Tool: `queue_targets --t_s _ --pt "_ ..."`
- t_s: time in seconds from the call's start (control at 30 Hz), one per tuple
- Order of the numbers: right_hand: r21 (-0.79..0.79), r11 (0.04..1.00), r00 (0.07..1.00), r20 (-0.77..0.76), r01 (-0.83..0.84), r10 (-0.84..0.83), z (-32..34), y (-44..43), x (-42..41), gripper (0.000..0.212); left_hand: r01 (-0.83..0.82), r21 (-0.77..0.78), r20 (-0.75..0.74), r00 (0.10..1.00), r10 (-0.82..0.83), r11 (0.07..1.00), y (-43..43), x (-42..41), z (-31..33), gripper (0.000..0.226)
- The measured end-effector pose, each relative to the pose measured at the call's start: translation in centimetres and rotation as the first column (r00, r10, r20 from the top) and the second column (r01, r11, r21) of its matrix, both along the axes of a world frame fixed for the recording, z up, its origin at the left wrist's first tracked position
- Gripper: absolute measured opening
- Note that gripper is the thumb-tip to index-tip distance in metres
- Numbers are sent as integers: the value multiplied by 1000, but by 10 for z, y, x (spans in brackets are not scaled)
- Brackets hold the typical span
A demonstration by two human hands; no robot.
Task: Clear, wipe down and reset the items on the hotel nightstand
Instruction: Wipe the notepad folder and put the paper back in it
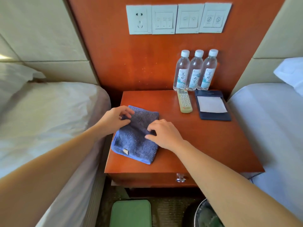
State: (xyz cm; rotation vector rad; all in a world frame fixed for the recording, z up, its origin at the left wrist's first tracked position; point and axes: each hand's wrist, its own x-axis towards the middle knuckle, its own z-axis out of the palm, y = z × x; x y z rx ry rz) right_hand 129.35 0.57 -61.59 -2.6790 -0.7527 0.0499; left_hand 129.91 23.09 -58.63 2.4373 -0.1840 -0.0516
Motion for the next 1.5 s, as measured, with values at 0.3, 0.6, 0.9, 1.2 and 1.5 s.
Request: queue_targets --t_s 0.3,0.6,0.9,1.2,1.5 --pt "257 917 902 233 305 -365 73 -104 -3 11 120 -111 276 957 -85 987 -92 6 31 41" --pt "-142 938 934 -128 316 -334 28 -189 -37 59 352 398 -13 926 -378 847 -155 -7 -23 78" --pt "-428 895 917 -294 127 -271 3 -188 -36 99 477 480 -330 876 -352 737 -152 -13 -38 95" --pt "394 862 948 -134 318 -288 31 -103 -54 14 -336 -255 -225 933 282 907 -145 0 -23 38" --pt "484 809 929 -315 334 -195 53 -43 -65 4 -473 -306 -329 867 375 826 -137 -4 -9 33"
